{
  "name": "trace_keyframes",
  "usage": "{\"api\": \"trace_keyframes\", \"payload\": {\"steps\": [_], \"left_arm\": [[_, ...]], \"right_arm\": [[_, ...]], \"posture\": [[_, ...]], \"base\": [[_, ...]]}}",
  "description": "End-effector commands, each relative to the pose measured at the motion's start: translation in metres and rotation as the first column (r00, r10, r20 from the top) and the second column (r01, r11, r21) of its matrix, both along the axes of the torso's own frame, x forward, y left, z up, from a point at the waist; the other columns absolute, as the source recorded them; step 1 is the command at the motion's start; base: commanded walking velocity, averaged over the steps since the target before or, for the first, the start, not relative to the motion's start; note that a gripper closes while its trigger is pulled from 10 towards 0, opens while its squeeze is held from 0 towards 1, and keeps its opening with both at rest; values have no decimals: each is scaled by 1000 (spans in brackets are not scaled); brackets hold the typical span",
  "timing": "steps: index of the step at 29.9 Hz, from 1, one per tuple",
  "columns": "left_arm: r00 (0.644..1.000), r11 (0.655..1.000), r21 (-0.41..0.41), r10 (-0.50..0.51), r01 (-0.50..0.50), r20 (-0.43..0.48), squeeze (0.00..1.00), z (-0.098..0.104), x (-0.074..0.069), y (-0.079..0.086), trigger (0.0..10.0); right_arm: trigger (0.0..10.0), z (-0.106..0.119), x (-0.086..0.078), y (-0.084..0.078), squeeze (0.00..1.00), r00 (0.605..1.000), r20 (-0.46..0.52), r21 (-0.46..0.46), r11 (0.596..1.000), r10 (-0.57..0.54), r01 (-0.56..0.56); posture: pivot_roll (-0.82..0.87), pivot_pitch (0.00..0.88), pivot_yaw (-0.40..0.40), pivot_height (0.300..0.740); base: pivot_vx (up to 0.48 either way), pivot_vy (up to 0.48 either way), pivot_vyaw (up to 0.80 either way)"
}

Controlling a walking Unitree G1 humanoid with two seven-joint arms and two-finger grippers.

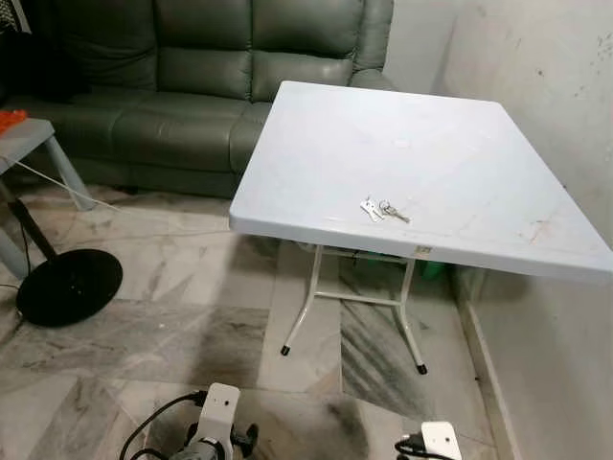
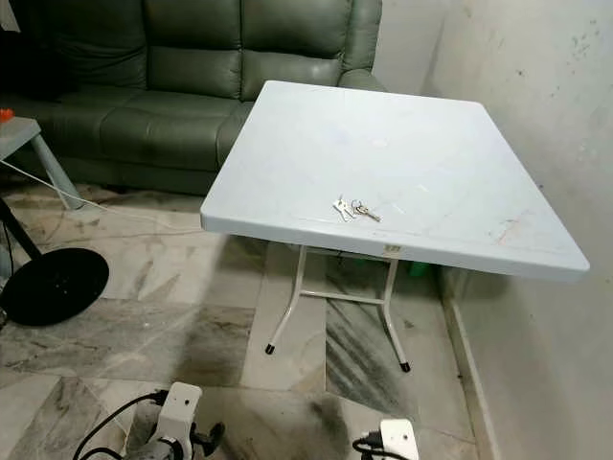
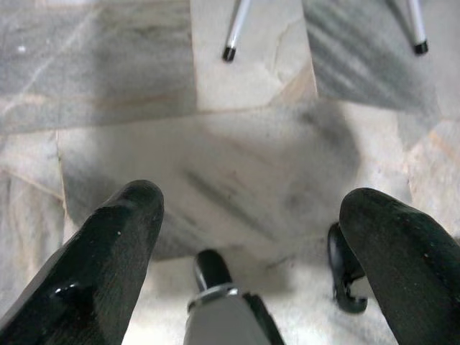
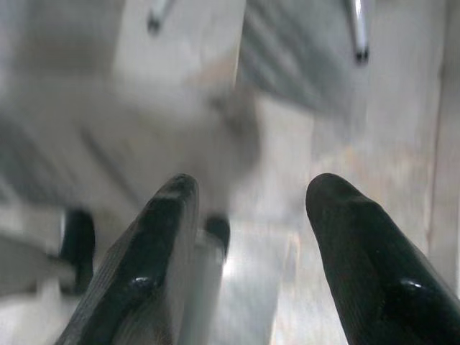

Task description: Hang keys on a hook

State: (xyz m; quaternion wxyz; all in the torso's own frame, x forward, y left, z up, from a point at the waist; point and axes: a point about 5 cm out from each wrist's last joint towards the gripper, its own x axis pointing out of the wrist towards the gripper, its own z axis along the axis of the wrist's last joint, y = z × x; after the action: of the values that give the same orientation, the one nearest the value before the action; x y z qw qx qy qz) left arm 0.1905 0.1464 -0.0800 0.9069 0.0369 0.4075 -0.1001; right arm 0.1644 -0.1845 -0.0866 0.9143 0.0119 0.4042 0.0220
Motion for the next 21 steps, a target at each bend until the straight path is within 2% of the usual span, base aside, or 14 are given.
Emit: {"api": "trace_keyframes", "payload": {"steps": [1,2,3,9,10,11,14,15,16,17,18,21], "left_arm": [[997,999,-38,2,1,80,0,10,16,-1,10000],[978,996,-84,9,9,208,0,30,44,-1,10000],[964,994,-111,18,12,266,0,40,55,-2,10000],[905,981,-191,52,32,422,0,65,78,-4,10000],[882,976,-211,58,48,468,0,72,82,-5,10000],[841,968,-238,63,80,538,0,84,88,-8,10000],[809,957,-267,67,114,585,0,91,90,-10,10000],[780,949,-284,75,134,621,0,98,92,-11,10000],[780,949,-284,75,134,621,0,98,92,-11,10000],[736,942,-293,82,163,672,0,110,93,-12,10000],[711,935,-302,84,186,698,0,117,94,-14,10000],[663,928,-299,79,225,745,0,132,94,-16,10000]], "right_arm": [[10000,15,23,-5,0,991,131,12,1000,-16,14],[10000,25,37,-5,0,975,221,23,1000,-7,2],[10000,32,45,-4,0,962,274,28,1000,2,-10],[10000,54,63,-1,0,893,450,37,998,23,-44],[10000,60,67,-1,0,865,502,46,998,17,-46],[10000,72,70,1,0,814,580,54,997,11,-52],[10000,79,70,2,0,774,633,64,996,8,-62],[10000,88,71,4,0,737,676,68,995,5,-70],[10000,88,71,4,0,737,676,68,995,5,-70],[10000,105,73,9,0,670,742,67,994,9,-88],[10000,116,74,12,0,629,777,60,993,16,-100],[10000,139,76,20,0,554,832,71,989,14,-132]], "posture": [[5,0,-61,740],[5,0,-59,740],[5,0,-59,740],[5,0,-56,740],[4,0,-56,740],[1,0,-53,740],[-3,0,-50,740],[-3,0,-50,740],[-3,0,-50,740],[-8,4,-46,740],[-8,4,-46,740],[-10,8,-46,740]], "base": [[0,0,0],[0,0,0],[0,0,0],[0,0,0],[0,0,0],[0,0,0],[0,0,0],[0,0,0],[0,0,0],[0,0,0],[0,0,0],[0,0,0]]}}
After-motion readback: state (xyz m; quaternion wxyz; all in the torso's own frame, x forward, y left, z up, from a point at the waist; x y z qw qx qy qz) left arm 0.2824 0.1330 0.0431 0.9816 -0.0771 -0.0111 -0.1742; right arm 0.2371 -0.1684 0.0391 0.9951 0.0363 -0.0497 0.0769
